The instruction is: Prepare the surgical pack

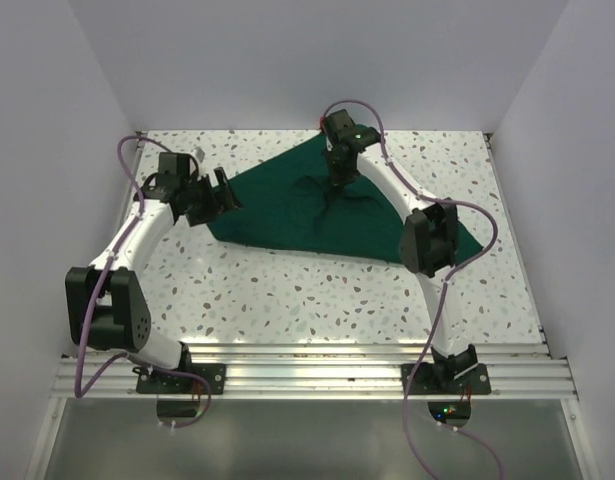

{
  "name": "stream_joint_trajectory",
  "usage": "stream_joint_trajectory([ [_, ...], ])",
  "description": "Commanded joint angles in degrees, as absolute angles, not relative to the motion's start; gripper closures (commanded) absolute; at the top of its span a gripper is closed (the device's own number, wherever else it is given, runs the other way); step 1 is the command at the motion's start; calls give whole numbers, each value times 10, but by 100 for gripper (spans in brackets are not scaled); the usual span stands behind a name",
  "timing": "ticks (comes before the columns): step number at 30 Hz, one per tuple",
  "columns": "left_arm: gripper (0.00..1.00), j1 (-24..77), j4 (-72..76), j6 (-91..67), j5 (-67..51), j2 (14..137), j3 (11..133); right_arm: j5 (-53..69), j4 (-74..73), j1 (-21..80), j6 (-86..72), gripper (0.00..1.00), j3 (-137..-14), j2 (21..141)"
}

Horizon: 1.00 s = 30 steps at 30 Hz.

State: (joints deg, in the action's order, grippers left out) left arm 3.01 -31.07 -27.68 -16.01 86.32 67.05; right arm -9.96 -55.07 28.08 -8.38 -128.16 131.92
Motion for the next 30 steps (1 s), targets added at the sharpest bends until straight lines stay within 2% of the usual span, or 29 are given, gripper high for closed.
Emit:
stream_joint_trajectory([
  [1, 9, 25, -265, -288, -190, 873, 680, -113, -557, 277, -90, 100, -1336, 1340],
  [12, 10, 18, -281, -277, -183, 892, 703, -164, -553, 259, -101, 100, -1318, 1339],
  [19, 10, 15, -284, -269, -186, 893, 701, -136, -505, 254, -70, 100, -1332, 1347],
  [25, 18, 16, -294, -265, -198, 924, 712, -113, -500, 253, -66, 100, -1389, 1382],
  [30, 26, 16, -286, -269, -215, 940, 709, -78, -468, 253, -69, 100, -1379, 1390],
])
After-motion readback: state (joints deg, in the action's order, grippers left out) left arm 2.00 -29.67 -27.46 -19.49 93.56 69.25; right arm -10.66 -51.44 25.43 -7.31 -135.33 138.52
